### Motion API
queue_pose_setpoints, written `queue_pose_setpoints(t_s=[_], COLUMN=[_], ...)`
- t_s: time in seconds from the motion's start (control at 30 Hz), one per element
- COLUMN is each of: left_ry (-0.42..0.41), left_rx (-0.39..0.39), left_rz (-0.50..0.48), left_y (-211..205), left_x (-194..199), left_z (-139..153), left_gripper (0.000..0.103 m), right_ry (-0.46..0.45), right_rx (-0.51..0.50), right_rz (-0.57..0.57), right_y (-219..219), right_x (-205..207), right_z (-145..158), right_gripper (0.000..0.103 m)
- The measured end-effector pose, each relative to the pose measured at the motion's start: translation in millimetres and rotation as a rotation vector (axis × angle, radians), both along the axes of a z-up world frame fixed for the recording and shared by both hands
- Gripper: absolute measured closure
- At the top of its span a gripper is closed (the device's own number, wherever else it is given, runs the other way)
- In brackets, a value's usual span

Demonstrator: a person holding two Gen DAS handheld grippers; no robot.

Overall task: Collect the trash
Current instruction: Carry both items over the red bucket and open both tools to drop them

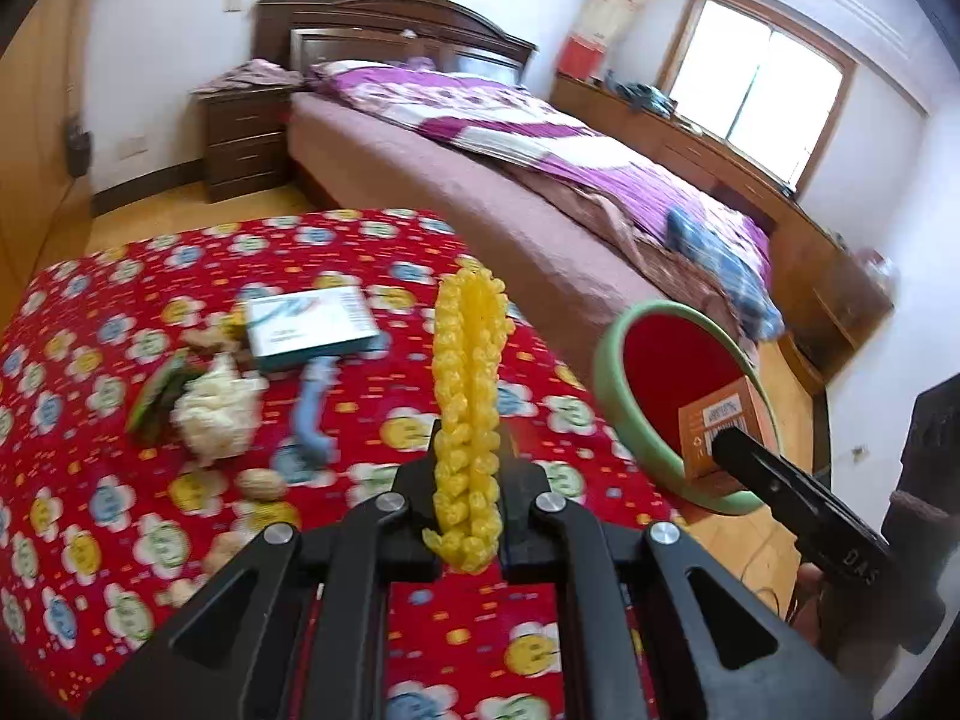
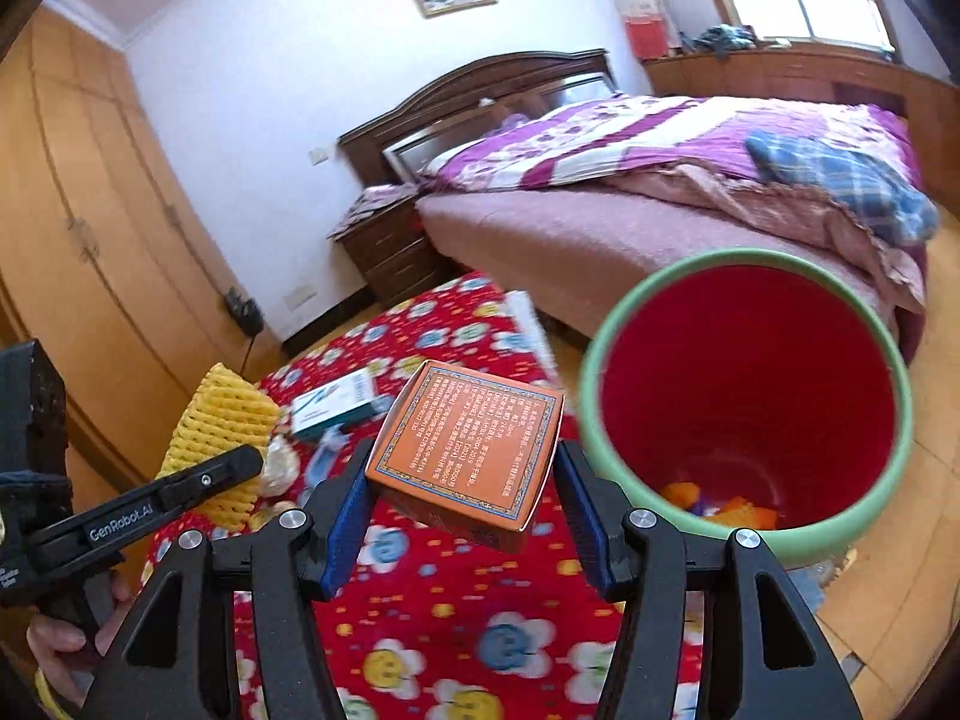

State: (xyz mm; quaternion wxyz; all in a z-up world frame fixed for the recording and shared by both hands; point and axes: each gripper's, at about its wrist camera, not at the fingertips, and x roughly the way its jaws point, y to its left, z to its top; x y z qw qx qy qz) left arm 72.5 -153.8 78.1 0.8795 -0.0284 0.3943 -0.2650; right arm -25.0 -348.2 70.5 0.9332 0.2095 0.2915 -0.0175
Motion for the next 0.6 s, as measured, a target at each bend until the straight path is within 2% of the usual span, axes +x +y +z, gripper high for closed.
queue_pose_setpoints(t_s=[0.27, 0.6], left_ry=[-0.01, 0.013], left_rx=[0.035, 0.046], left_rz=[-0.126, -0.249], left_y=[-66.9, -135.6], left_x=[-3.9, -0.3], left_z=[-0.8, -17.3], left_gripper=[0.092, 0.092], right_ry=[0.011, 0.042], right_rx=[0.034, 0.046], right_rz=[-0.121, -0.212], right_y=[-57.7, -98.8], right_x=[-19.2, -29.0], right_z=[-10.5, -26.5], right_gripper=[0.043, 0.043])
